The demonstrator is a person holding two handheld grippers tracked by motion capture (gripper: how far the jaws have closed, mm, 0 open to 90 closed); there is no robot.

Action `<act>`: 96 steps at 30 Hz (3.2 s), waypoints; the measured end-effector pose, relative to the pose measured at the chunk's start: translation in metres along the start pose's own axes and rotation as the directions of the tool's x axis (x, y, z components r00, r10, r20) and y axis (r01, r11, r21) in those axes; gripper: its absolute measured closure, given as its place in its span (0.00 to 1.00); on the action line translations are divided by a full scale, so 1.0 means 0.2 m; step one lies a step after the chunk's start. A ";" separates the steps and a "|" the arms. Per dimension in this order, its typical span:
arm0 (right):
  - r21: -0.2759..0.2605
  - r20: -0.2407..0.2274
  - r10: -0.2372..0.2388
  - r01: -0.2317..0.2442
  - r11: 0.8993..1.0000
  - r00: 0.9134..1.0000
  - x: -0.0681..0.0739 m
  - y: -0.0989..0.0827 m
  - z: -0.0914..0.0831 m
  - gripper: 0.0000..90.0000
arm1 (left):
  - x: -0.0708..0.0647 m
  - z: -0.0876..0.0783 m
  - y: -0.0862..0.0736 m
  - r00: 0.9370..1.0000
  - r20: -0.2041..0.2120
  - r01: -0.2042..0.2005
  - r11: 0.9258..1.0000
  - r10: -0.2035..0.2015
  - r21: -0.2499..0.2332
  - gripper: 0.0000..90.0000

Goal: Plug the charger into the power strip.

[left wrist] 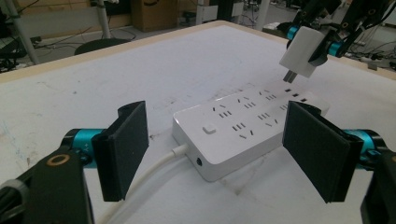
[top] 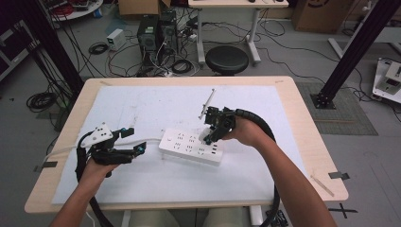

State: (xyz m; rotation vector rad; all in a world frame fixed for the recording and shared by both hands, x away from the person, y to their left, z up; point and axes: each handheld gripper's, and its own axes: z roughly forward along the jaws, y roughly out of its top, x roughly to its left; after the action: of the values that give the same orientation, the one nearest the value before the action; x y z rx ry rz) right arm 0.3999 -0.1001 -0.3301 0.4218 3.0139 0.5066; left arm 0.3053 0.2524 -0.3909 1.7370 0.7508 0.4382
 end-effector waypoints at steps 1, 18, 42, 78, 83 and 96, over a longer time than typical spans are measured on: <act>0.011 -0.001 0.003 -0.003 1.000 1.000 0.00 0.00 0.01 0.70 | 0.00 0.00 0.00 1.000 0.001 -0.001 1.000 0.001 -0.001 0.25; 0.080 -0.001 -0.018 0.018 0.997 1.000 -0.05 0.04 0.13 0.70 | 0.03 0.00 -0.04 1.000 -0.004 0.026 1.000 -0.026 -0.005 0.25; 0.177 0.012 -0.046 0.044 0.983 0.999 -0.04 0.11 0.15 0.71 | 0.04 0.03 -0.08 0.999 0.005 0.053 0.999 -0.053 -0.006 0.25; 0.307 0.034 -0.090 0.076 0.949 0.995 -0.01 0.22 0.23 0.71 | 0.05 0.03 -0.10 0.999 0.004 0.054 0.999 -0.054 -0.010 0.25; 0.311 0.031 -0.083 0.069 0.948 0.996 -0.02 0.22 0.23 0.71 | 0.05 0.03 -0.10 0.999 0.006 0.051 0.999 -0.051 -0.008 0.25; 0.333 0.036 -0.076 0.060 0.941 0.996 -0.01 0.24 0.26 0.71 | 0.05 0.05 -0.10 0.998 0.020 0.052 0.999 -0.052 -0.010 0.25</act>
State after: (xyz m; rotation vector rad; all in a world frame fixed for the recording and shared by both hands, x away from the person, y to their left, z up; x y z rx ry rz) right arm 0.4203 -0.0405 -0.3632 0.3371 3.0550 -0.0216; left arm 0.3132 0.2545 -0.4134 1.7057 0.7767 0.3880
